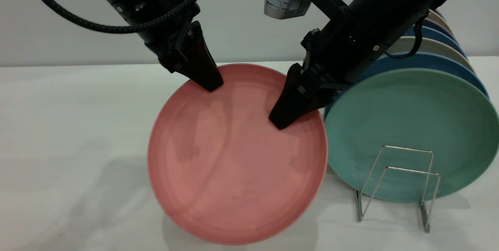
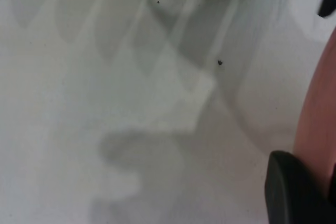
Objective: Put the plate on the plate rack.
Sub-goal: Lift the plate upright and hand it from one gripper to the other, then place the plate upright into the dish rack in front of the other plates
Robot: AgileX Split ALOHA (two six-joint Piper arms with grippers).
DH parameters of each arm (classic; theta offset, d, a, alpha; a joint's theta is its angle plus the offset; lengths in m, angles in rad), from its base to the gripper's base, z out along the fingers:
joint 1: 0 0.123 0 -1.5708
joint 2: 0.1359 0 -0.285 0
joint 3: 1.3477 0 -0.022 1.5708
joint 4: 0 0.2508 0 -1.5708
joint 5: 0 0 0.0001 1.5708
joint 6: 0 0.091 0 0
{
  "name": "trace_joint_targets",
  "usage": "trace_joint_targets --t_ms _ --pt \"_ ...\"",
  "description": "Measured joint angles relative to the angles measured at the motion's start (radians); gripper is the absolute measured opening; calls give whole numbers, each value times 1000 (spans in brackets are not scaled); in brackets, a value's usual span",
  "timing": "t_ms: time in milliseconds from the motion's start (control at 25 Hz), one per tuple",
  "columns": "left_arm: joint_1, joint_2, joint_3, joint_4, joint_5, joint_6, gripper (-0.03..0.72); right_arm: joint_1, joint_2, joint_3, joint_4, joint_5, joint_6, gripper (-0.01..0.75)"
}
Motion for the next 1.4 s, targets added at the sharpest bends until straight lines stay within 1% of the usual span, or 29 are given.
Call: trace_joint_targets --t_ms 40,120,400,520,560,640,760,840,920,1000,1120,1280,1400 --pt "0 0 0 -2 -1 0 24 0 0 0 0 1 0 165" --pt "0 0 1 -3 5 1 31 0 1 0 0 -11 17 89" --pt "0 0 3 -7 16 -32 48 0 1 0 -9 -16 25 82" --pt "0 0 3 -5 44 -64 104 0 1 0 -16 -12 19 80" --pt "0 0 3 -5 58 -73 145 0 1 0 -21 -9 16 78" --pt "0 0 3 -5 70 -97 256 0 1 0 -28 -2 15 77" --pt "2 0 3 -5 75 -159 474 0 1 0 -29 1 15 77" --pt "9 0 3 -5 75 -211 585 0 1 0 -30 3 15 77" --pt "29 0 3 -4 79 -260 660 0 1 0 -35 3 17 77" --pt "66 0 3 -2 89 -304 684 0 1 0 -45 4 24 77" --pt "132 0 3 -1 128 -354 678 4 -3 0 -61 3 27 77" --pt "228 -1 3 1 140 -383 620 20 -27 -8 -96 18 47 77" --pt "282 -1 3 -14 140 -406 565 21 -58 -27 -141 39 90 77"
